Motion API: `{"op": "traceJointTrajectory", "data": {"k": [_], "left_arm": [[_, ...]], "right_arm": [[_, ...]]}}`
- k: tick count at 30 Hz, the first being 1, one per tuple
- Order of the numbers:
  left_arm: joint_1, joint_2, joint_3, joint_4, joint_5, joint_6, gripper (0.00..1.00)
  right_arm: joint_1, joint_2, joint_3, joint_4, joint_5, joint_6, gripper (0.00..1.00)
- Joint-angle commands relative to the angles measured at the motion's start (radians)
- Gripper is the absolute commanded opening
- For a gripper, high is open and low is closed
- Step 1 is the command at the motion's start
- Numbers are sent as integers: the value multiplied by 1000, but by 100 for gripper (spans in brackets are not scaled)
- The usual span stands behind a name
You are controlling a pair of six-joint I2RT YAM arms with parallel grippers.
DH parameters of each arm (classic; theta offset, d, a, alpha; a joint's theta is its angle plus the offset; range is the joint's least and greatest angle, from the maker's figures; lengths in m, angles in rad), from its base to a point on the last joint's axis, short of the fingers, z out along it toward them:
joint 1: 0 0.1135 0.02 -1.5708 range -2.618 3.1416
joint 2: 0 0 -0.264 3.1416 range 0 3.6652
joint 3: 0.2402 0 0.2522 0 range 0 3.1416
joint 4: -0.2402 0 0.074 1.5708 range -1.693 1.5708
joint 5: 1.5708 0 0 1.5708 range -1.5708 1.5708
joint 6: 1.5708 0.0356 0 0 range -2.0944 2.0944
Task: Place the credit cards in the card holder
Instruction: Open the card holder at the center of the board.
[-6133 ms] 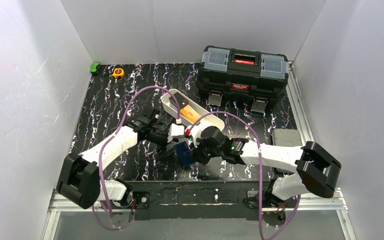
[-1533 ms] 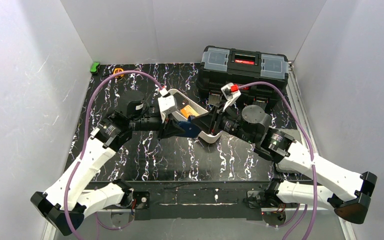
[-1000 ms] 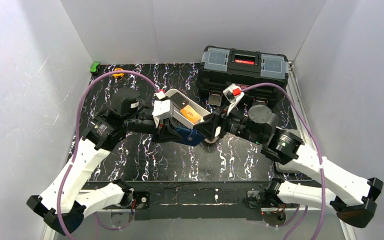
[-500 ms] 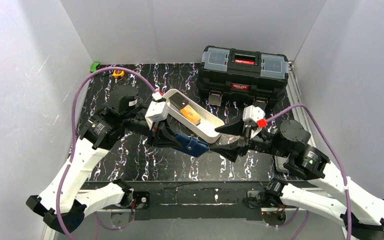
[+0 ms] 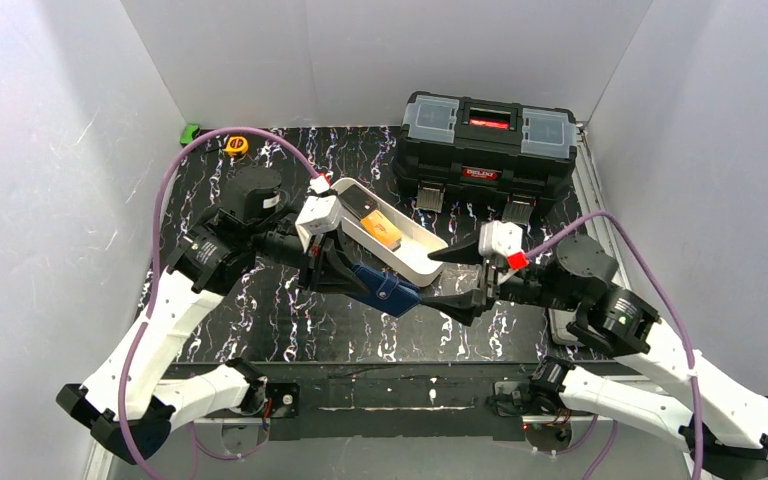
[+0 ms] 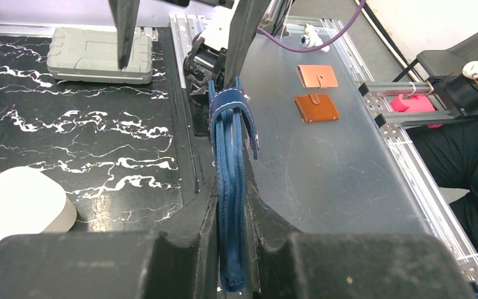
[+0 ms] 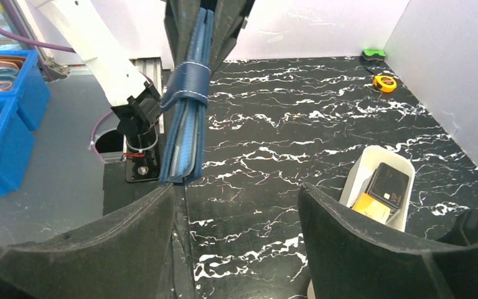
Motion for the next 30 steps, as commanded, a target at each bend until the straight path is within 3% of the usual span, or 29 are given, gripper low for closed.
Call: {"op": "traceJointTrajectory", "data": {"k": [1,6,14,30], "left_arm": [[-6,-15,-7,23,-1,-16,0],[-5,-9,-16,29,-10,-19,0],[-5,15,-1,35,-5,-37,0],[-5,33,61,63,58,-110,0]], "right_arm": [[-2,-36,99,-89,-28,-61,79],[-1,-21,143,-146,-60,-79,79],[0,75,104,37,-44,-41,79],[20,147,81,175,-72,-47,77]]}}
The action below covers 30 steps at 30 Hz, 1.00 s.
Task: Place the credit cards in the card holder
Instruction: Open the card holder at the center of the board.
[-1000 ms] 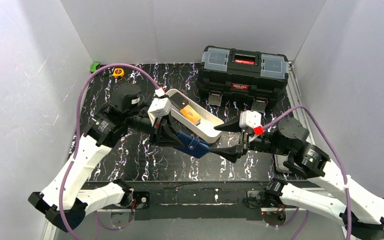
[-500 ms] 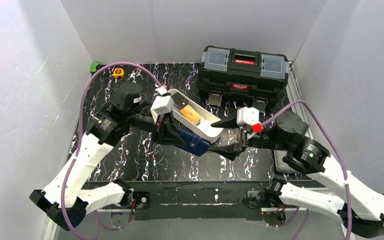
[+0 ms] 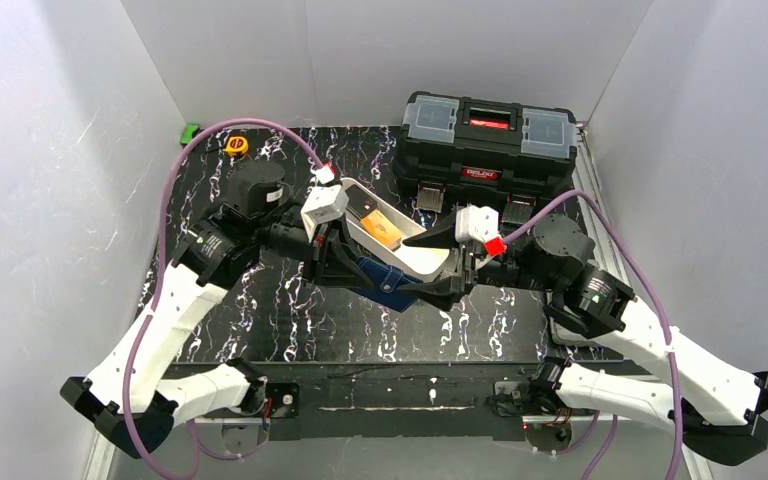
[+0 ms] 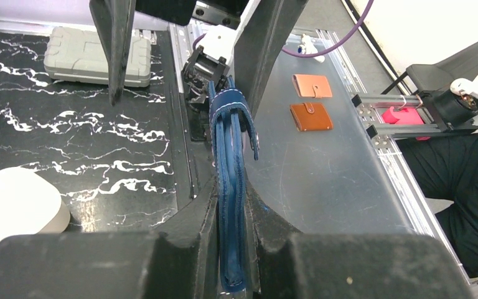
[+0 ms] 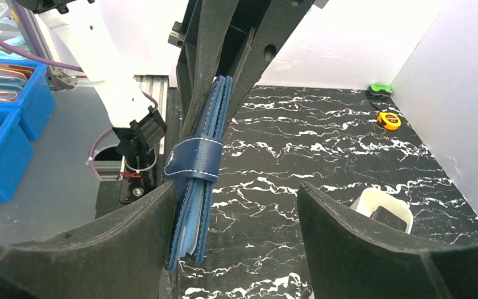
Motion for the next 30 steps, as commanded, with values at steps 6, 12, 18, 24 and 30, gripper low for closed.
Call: {"op": "traceJointTrajectory", "data": {"k": [6,12,18,24,30], "left_arm": [[-5,9,72,56,100,-81,0],[-6,7,65,65,135,-102,0],[-8,3,56,66,154,-107,0],[-12,-5,40,66,165,-110,0],[-14,-12,26,66,166,-102,0]], "right_arm": [[32,25,-29,119,9,-21,77],[46,33,-36,222,42,-5,76],[47,32,-68,334,101,28,74],[47,14,-98,408,167,41,74],[47,-10,-121,465,207,68,74]]}}
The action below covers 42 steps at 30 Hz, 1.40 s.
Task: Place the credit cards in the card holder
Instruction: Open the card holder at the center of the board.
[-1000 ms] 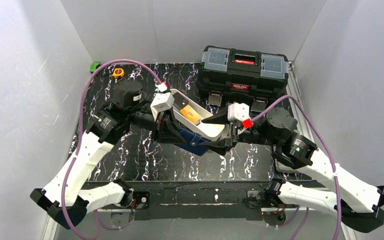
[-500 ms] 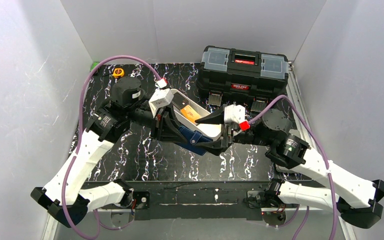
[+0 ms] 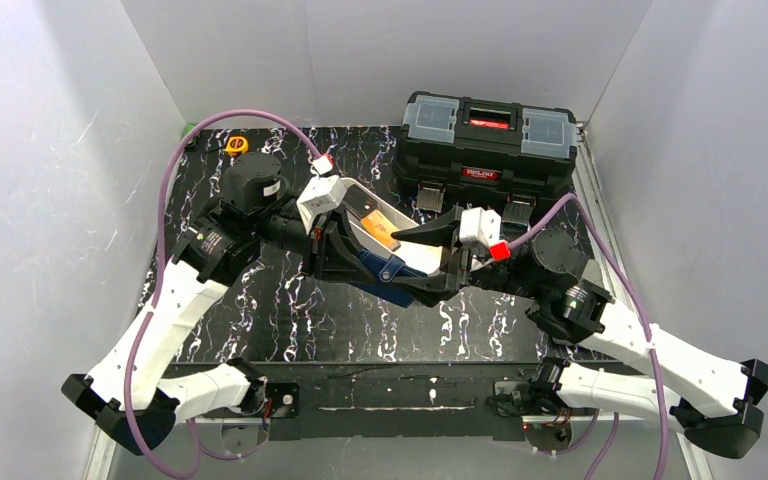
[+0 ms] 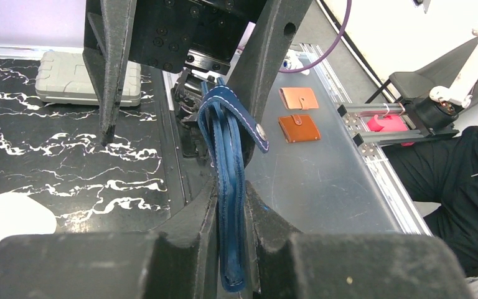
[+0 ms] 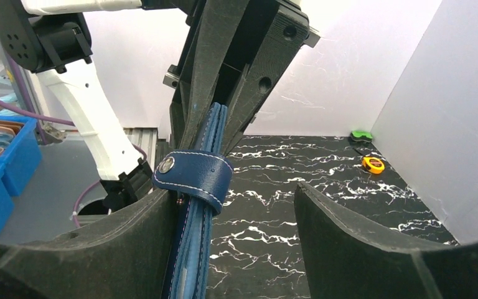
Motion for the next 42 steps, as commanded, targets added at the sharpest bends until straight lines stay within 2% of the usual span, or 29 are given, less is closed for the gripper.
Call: {"op": "traceJointTrajectory", "data": {"k": [1,6,26,42], "left_arm": [[-15,-30,-5,-23,103,-8,0],[-18,-33,-11,-22,105,-7,0],[-24,-50,-44,-22,98,-4,0],[-24,-60,-46,-58,53,57,0]], "right_arm": [[-11,-20,0,126,122,16,73],[-11,-24,-5,147,143,51,70],[-11,-57,-32,315,226,156,76],[-11,-51,-56,244,163,192,74]]}}
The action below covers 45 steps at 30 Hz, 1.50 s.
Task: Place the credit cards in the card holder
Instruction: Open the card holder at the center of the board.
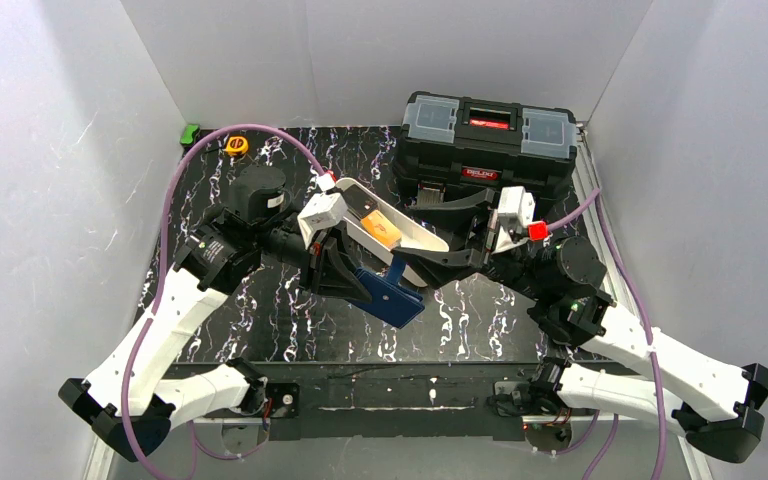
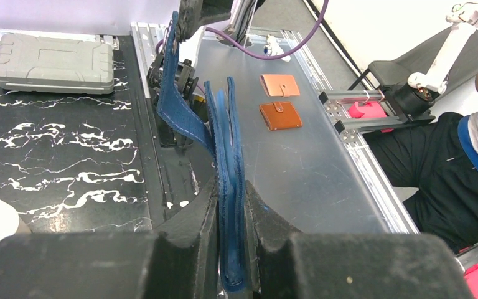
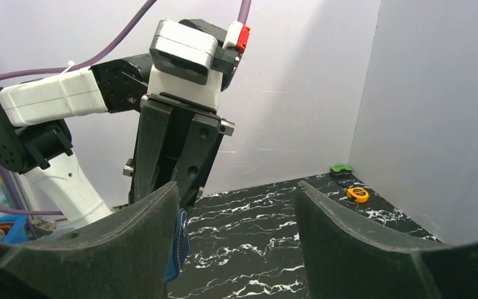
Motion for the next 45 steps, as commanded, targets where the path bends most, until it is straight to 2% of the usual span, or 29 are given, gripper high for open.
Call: {"op": "traceJointTrajectory", "data": {"k": [1,10,13,18,25,28,29,30,33,35,37,41,45], "left_arm": [[-5,-20,28,-24,23,30,0],[-5,-18,43,-28,15,32,0],[-5,-19,60,-73,18,68,0],[-5,-13,86,-126,8,124,0],[-5,-22,69,-128,4,153,0],[-5,-23,62,-133,-10,174,0],[-5,-25,59,-141,-25,185,15],[-4,-27,55,-150,-46,198,35],[-5,-43,43,-184,-105,269,69],[-5,-54,33,-185,-136,281,85],[-5,-65,25,-182,-156,277,91],[-5,-91,-23,-131,-208,238,93],[-4,-168,-147,-24,-361,204,93]], "right_arm": [[-3,-27,-17,5,-1,14,73],[-4,-14,-4,-74,-75,5,72],[-3,0,4,-87,-90,15,71],[-3,24,29,-107,-132,30,66],[-3,30,44,-121,-173,66,38],[-3,22,40,-111,-182,66,15],[-3,17,43,-115,-177,61,8],[-3,14,49,-123,-171,54,1],[-2,5,85,-191,-149,20,1],[-3,2,111,-252,-130,-14,1],[-3,8,141,-326,-121,-30,1],[-3,19,160,-384,-114,-38,1],[-3,29,154,-393,-114,-26,1]]}}
